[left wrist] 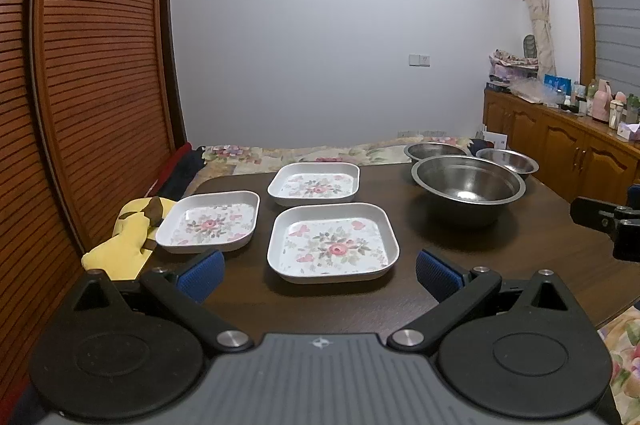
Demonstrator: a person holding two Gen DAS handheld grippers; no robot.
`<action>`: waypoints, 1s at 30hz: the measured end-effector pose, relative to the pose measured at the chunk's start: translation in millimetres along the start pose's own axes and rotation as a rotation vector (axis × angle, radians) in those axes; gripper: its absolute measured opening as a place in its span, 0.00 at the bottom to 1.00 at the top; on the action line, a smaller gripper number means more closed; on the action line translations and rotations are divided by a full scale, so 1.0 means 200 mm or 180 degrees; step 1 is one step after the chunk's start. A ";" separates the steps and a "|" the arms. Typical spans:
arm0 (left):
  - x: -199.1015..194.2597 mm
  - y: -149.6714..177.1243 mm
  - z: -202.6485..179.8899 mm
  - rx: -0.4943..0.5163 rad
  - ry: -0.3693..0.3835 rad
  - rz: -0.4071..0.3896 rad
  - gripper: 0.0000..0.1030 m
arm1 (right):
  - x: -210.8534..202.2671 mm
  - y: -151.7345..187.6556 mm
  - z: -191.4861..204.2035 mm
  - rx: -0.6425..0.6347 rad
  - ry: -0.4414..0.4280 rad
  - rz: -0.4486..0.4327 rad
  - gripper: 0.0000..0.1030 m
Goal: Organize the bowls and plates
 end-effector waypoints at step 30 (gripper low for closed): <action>0.38 0.01 0.18 0.0157 -0.0092 0.0324 1.00 | 0.34 -0.02 0.14 -0.0120 -0.0263 0.0077 1.00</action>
Point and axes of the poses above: each gripper's, at about its wrist camera, not at the fingertips, and x roughly the way its jaws point, z to its left, y to its underside, the point moved 5 cm from there along x, roughly the way its jaws point, and after that the axes turned 4 degrees about -y, right-handed, at the moved point
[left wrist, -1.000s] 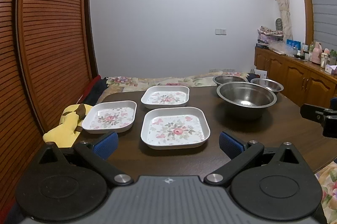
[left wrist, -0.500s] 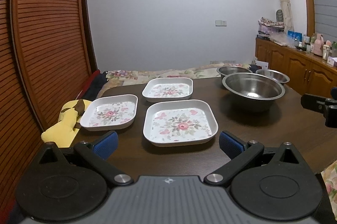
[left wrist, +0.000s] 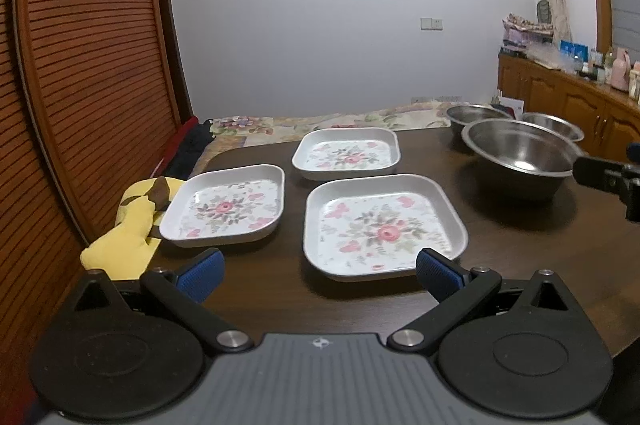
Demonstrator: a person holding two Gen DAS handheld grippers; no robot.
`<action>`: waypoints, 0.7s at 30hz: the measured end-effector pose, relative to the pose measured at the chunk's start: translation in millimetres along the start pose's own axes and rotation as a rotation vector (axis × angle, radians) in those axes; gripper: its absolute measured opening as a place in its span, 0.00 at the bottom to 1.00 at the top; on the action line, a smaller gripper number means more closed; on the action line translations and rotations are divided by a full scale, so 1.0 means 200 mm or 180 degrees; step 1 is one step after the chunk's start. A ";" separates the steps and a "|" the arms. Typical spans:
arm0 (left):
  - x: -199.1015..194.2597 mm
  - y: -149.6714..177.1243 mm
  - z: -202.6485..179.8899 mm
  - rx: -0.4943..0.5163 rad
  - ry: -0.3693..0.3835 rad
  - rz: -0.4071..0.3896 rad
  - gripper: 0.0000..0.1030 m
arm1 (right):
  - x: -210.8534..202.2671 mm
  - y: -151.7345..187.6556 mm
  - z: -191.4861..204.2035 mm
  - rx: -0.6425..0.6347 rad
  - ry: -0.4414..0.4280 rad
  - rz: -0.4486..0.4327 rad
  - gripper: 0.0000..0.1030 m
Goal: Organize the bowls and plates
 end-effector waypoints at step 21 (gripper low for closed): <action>0.46 -0.09 0.23 -0.0008 0.0272 0.0184 0.95 | 0.33 0.01 0.32 -0.0233 -0.0628 0.0468 0.97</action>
Point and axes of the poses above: each gripper's, at about its wrist camera, not at the fingertips, and x roughly the way its jaws point, z to its left, y to its underside, the point moved 5 cm from there along x, roughly the way its jaws point, and after that the axes turned 4 degrees about -y, right-handed, at the moved point
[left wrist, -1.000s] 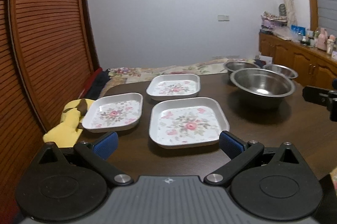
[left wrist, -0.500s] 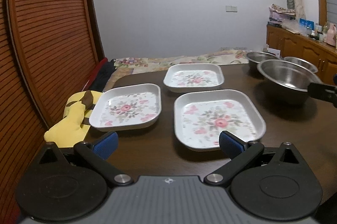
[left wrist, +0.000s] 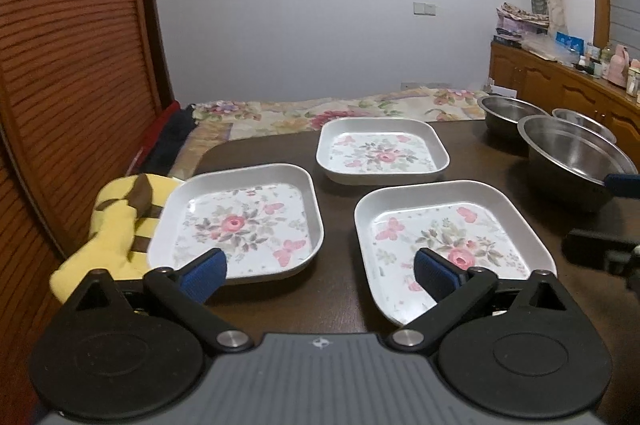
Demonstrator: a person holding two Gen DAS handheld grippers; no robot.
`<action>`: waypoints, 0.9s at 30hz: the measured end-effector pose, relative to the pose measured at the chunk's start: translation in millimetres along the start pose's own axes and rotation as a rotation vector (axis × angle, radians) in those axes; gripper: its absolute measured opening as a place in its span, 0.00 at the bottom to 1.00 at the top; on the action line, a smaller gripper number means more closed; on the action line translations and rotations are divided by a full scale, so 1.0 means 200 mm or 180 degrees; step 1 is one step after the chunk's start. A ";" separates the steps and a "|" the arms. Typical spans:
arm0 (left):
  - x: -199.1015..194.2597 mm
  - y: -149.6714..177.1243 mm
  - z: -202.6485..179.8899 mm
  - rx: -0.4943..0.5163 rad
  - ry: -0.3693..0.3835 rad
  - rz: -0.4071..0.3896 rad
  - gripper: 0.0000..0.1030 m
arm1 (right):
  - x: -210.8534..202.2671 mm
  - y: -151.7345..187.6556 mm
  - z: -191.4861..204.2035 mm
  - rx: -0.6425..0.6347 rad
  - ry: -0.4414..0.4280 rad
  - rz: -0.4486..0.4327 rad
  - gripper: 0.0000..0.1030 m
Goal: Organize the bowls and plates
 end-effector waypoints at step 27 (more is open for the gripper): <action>0.13 -0.04 -0.06 -0.0017 0.0335 0.0097 0.41 | 0.29 0.07 -0.08 0.0130 -0.0005 0.0493 0.52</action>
Point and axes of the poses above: each gripper's, at about its wrist camera, not at the fingertips, and x roughly the way its jaws point, z to its left, y to its underside, the point moved 5 cm from there along x, roughly the way its jaws point, and after that the axes turned 4 degrees about -y, right-handed, at the moved point
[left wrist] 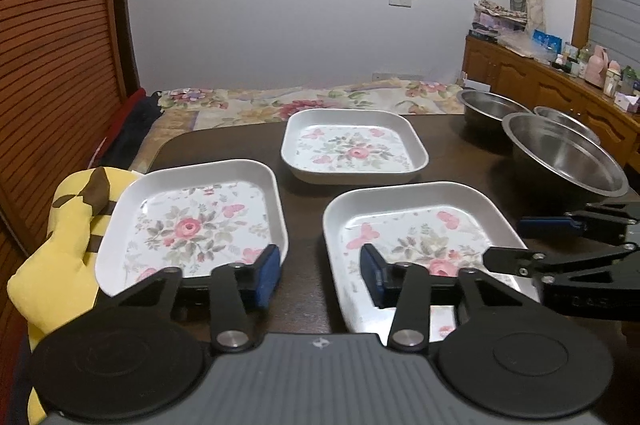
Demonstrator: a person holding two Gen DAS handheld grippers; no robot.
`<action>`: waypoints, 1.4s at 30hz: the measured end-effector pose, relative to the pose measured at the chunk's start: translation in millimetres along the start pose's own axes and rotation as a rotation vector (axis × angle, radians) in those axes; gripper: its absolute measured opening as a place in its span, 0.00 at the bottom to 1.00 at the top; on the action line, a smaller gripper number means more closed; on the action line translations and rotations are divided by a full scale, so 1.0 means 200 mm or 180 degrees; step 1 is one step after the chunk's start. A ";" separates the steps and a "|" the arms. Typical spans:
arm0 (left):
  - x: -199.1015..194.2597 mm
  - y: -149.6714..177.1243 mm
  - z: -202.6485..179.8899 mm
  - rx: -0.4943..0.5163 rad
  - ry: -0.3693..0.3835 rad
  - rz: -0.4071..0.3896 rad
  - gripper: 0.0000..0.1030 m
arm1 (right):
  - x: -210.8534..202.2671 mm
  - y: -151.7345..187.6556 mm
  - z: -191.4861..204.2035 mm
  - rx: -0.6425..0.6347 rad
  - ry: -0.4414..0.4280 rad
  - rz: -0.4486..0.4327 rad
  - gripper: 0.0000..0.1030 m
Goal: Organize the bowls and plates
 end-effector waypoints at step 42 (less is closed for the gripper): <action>-0.22 0.15 -0.11 -0.0176 0.0307 0.0156 0.12 | -0.19 0.07 0.00 0.0255 -0.0204 -0.0010 0.19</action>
Point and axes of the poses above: each gripper's, at about its wrist camera, not at the fingertips, and x roughly the way its jaws point, z to its left, y to its underside, the point moved 5 cm from there along x, roughly the way its jaws point, and after that the axes turned 4 degrees about -y, right-handed, at the moved point
